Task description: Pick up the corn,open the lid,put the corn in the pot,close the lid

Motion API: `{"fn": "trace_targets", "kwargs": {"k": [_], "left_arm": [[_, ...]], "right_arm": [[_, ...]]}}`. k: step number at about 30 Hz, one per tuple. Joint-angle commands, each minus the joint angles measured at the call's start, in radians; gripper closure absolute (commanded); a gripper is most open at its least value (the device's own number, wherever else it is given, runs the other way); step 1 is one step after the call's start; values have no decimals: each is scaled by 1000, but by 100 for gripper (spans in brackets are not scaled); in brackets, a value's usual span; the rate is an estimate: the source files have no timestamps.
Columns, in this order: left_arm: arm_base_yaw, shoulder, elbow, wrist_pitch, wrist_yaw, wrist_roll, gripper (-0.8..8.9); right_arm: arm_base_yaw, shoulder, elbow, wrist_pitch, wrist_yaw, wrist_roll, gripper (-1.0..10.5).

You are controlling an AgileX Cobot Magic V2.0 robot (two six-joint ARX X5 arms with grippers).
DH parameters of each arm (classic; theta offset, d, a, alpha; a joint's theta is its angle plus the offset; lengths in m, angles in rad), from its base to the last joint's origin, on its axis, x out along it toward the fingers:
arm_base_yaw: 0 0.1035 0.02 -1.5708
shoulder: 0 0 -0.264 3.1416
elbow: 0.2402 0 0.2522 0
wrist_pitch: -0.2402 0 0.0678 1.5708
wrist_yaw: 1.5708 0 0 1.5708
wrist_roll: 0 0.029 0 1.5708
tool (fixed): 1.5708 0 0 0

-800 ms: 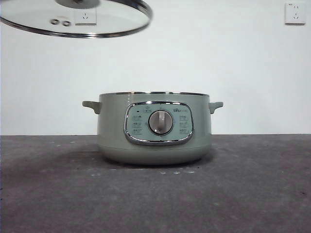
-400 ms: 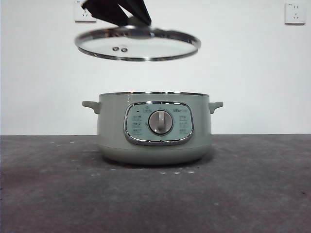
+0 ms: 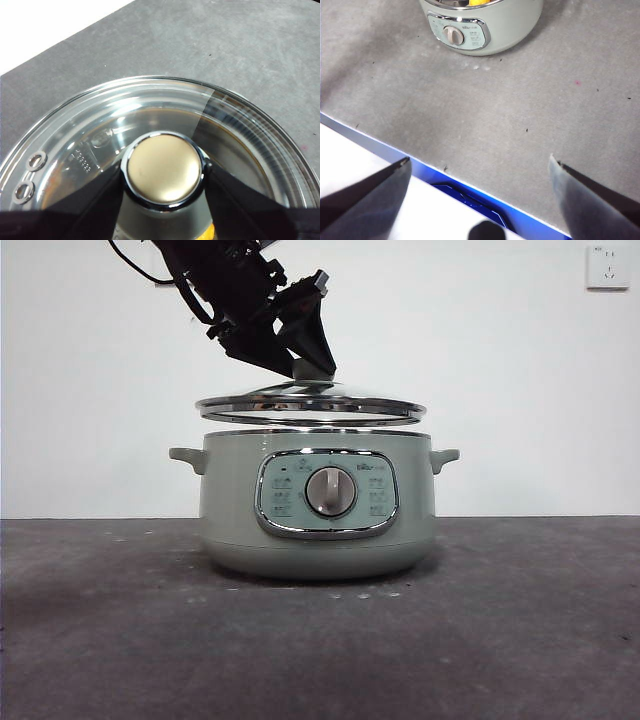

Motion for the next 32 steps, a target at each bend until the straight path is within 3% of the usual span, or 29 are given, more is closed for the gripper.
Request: {"fn": "trace_targets", "kwargs": {"k": [1, 10, 32], "left_arm": [[-2, 8, 17, 63, 10, 1, 821], [-2, 39, 17, 73, 10, -6, 821], [-14, 109, 17, 24, 33, -5, 822]], "right_arm": [[2, -3, -10, -26, 5, 11, 483], [2, -3, -10, -26, 46, 10, 483], [2, -3, -10, -26, 53, 10, 482]]}}
